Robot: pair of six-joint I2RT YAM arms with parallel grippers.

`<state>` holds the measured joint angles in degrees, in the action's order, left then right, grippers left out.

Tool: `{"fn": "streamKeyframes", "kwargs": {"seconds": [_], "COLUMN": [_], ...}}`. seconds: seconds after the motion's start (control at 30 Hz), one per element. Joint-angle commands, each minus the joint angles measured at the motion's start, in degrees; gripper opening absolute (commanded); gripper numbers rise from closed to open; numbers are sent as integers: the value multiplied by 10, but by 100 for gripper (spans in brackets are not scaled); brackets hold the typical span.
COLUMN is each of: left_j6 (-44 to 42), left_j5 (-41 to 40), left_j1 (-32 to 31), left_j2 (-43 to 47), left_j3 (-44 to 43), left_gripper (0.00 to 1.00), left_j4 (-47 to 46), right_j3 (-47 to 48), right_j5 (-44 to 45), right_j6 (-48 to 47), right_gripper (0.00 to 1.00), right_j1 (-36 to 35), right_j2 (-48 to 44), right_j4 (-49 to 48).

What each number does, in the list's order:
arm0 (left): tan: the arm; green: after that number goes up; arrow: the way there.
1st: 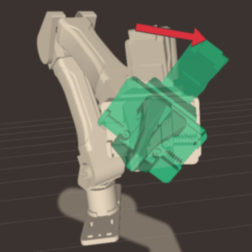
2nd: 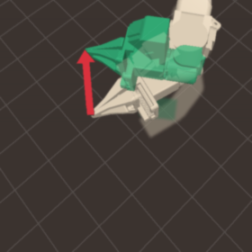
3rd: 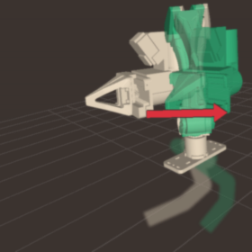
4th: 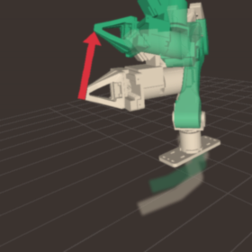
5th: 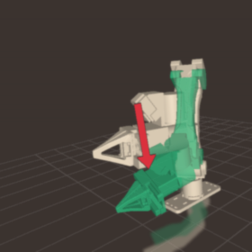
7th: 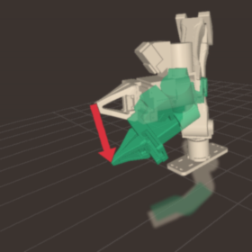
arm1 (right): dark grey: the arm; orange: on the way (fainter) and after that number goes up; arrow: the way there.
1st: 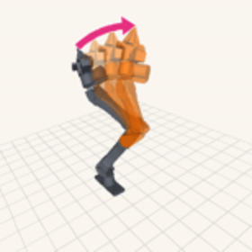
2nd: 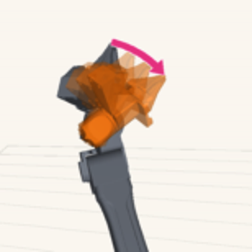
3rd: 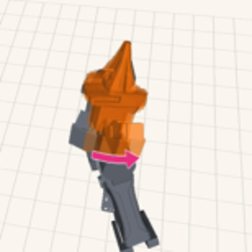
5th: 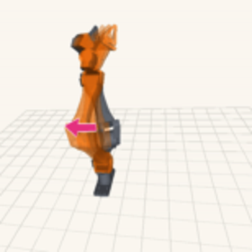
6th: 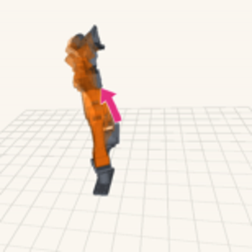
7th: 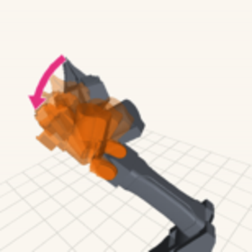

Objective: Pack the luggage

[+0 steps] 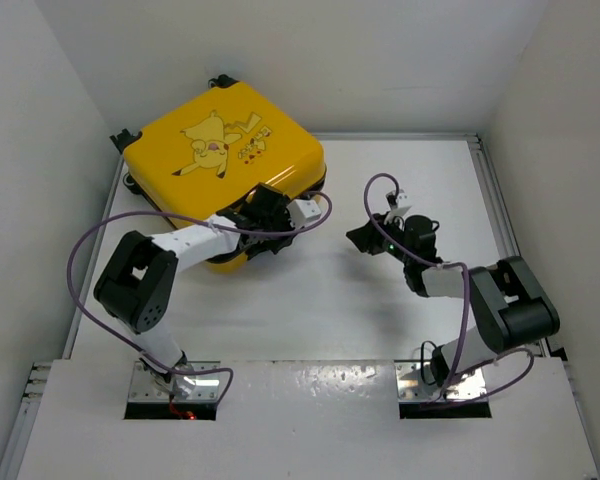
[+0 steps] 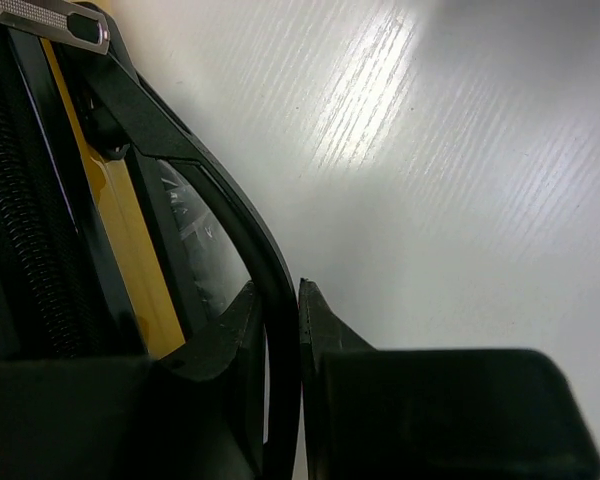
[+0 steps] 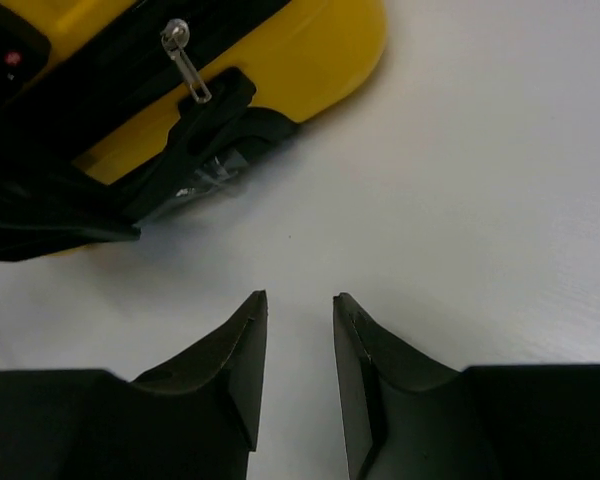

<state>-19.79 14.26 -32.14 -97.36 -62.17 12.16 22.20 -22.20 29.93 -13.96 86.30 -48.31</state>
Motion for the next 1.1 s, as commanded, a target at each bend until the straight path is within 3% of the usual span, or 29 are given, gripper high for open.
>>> {"fn": "streamKeyframes", "kwargs": {"seconds": [0.0, 0.2, 0.6, 0.8, 1.07], "left_j6": [-33, 7, 90, 140, 146], "left_j5": [40, 39, 129, 167, 172], "left_j1": [28, 33, 45, 45, 50], "left_j2": [-16, -16, 37, 42, 42], "left_j3": [28, 15, 4, -19, -24], "left_gripper": [0, 0, 0, 0, 0], "left_j4": [44, 38, 38, 54, 59], "right_j3": [40, 97, 177, 194, 182], "right_j5": [66, 179, 232, 192, 159], "right_j6": [29, 29, 20, 9, -2], "right_gripper": [33, 42, 47, 47, 47], "right_j1": [-24, -99, -161, -162, -197], "right_j2": [21, 72, 156, 192, 200], "right_j4": [-81, -100, -127, -173, -223]}}
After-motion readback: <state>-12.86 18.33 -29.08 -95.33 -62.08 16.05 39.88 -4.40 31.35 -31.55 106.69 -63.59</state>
